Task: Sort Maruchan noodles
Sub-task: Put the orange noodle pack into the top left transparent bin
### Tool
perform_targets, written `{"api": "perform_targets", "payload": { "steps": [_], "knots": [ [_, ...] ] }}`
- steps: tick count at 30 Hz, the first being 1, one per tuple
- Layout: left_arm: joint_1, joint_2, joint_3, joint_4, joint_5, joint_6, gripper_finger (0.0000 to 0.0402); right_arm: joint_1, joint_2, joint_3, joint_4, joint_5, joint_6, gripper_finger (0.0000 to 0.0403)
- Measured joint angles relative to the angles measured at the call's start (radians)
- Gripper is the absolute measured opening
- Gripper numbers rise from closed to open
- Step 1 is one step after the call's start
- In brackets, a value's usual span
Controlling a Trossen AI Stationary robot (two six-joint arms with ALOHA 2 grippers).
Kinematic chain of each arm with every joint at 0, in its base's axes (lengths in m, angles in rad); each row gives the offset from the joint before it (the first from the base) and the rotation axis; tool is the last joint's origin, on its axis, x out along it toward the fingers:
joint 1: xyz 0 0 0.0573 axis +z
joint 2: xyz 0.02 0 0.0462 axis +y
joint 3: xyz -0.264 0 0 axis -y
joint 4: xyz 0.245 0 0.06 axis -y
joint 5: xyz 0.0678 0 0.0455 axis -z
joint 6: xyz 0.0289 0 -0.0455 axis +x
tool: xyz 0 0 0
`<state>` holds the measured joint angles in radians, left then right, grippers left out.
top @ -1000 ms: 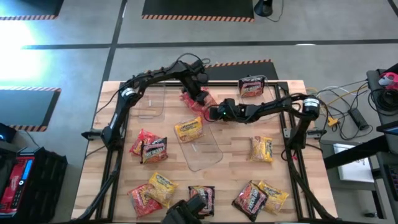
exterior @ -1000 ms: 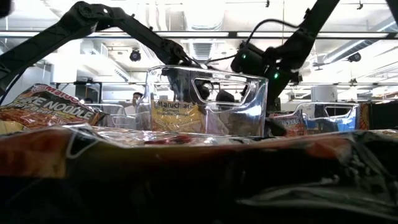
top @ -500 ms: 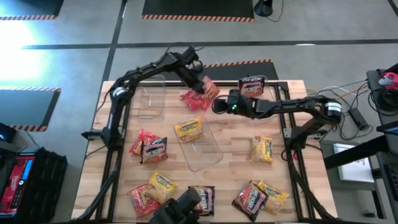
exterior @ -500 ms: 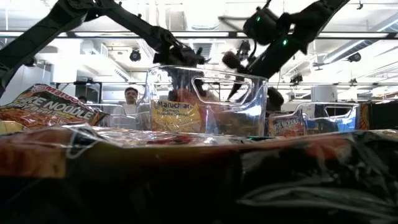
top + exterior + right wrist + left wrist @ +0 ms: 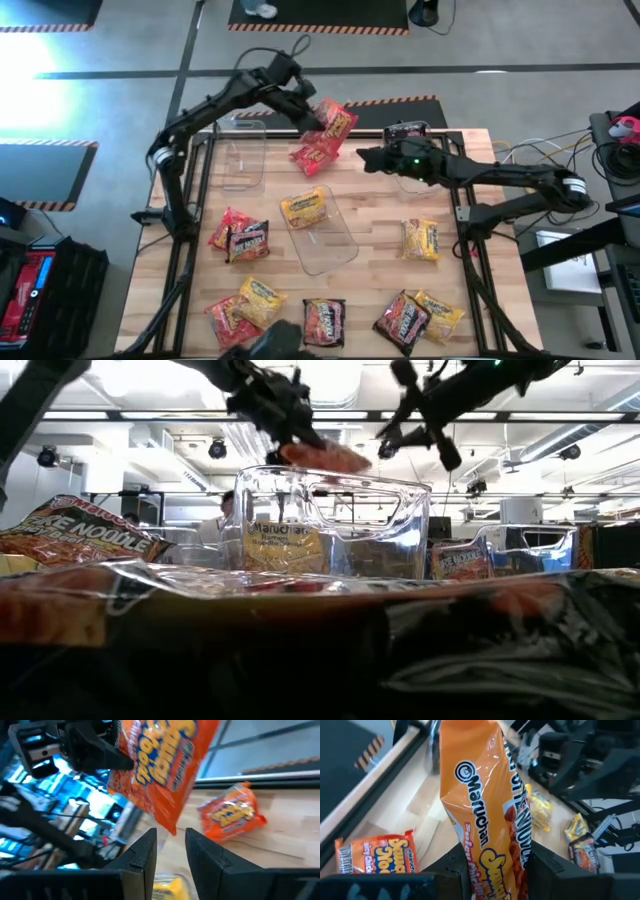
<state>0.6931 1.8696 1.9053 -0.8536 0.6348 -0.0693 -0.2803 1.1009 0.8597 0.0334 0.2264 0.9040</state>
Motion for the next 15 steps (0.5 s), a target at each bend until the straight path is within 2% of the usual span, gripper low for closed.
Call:
{"api": "perform_targets", "payload": {
  "steps": [8,15],
  "knots": [
    [-0.066,-0.153,-0.023,0.021,-0.025,-0.022,0.0109,0.047,-0.094,0.0,0.01,-0.048,-0.06,0.0112],
    [-0.199,-0.228,-0.023,0.168,-0.137,-0.16,0.0109,0.044,-0.154,0.0,0.116,-0.212,-0.149,0.0162]
  ]
}}
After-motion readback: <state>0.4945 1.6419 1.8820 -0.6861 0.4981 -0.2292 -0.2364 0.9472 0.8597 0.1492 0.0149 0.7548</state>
